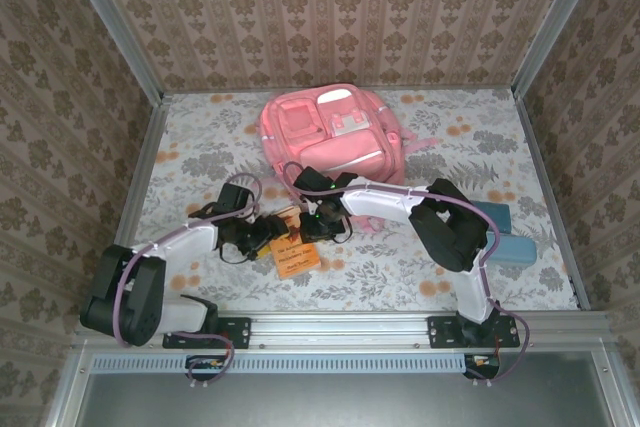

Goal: Pack the student bag

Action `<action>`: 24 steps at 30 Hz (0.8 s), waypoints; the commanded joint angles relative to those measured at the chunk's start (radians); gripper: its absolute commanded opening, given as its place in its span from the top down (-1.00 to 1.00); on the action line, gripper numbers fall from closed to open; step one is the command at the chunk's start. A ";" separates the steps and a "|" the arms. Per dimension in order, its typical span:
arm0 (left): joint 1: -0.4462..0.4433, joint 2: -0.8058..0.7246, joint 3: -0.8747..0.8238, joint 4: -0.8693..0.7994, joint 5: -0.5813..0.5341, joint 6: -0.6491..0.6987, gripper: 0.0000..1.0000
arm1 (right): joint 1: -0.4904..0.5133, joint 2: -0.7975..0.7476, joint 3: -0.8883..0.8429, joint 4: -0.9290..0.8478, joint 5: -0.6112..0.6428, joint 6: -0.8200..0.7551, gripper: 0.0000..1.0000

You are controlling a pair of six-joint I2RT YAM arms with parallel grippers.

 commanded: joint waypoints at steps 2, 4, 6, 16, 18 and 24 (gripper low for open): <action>-0.009 0.015 0.007 -0.050 -0.023 0.008 -0.42 | -0.033 0.035 -0.074 -0.024 0.049 0.030 0.56; -0.011 0.022 0.007 -0.017 0.003 0.009 -0.40 | -0.042 0.034 -0.088 -0.009 0.030 0.035 0.58; -0.015 0.042 0.008 0.025 0.049 0.016 -0.39 | -0.049 0.036 -0.097 0.004 0.011 0.040 0.59; -0.015 -0.012 0.001 0.208 0.229 0.041 -0.12 | -0.070 0.021 -0.126 0.050 -0.066 0.056 0.60; -0.015 -0.035 -0.013 0.242 0.247 0.030 -0.06 | -0.073 0.012 -0.131 0.082 -0.083 0.057 0.60; 0.003 -0.069 -0.043 0.287 0.260 -0.016 -0.03 | -0.077 -0.013 -0.136 0.098 -0.118 0.048 0.52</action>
